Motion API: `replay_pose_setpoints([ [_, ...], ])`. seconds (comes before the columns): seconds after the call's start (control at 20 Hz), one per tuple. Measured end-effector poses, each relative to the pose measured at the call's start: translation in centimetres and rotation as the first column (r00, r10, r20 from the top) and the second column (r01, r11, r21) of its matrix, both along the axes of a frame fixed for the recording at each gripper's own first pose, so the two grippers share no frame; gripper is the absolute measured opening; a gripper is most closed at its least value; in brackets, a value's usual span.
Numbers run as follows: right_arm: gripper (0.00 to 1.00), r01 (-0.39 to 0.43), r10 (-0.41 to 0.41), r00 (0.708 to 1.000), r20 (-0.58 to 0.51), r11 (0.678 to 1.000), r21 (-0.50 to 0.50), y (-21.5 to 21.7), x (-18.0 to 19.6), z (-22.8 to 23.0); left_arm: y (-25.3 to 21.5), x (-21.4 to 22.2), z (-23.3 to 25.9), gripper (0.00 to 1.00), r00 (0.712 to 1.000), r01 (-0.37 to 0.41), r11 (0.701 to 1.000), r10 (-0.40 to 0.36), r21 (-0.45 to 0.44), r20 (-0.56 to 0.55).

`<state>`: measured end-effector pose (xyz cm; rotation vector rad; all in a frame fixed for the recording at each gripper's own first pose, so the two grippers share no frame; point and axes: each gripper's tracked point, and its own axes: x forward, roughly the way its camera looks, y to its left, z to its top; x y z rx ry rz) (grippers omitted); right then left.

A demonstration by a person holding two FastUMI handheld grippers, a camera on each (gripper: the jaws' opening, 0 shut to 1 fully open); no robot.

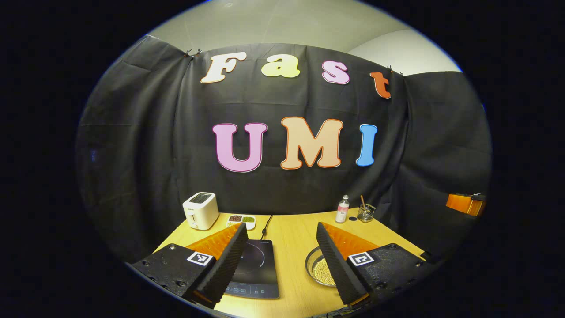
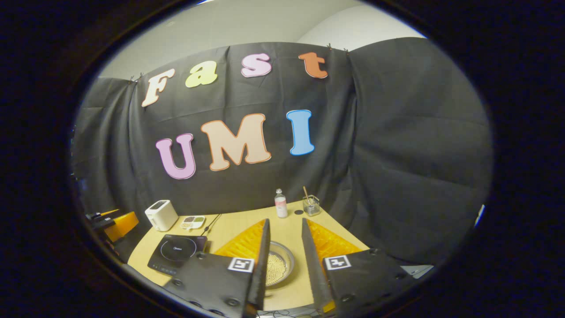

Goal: First push the handle of the pot to place it horizontally, then grasp the pot with both hands and set it on the induction cooktop.

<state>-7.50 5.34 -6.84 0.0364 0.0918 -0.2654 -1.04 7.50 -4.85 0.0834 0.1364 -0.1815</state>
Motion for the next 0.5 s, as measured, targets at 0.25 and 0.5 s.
replay_pose_setpoints([
  [0.25, 0.07, 0.013, -0.012, 0.999, -0.038, 1.000, 0.013, 1.0, 0.5, -2.1, 1.7, -0.7, -0.6, 0.92, 1.000, -0.022, 1.000, 0.022, 0.002, -0.011],
  [0.5, 0.02, -0.043, 0.047, 0.997, -0.058, 0.997, 0.068, 4.2, 1.2, -4.1, 4.1, -1.5, -1.0, 0.92, 0.999, -0.043, 0.999, 0.043, 0.018, -0.020],
])
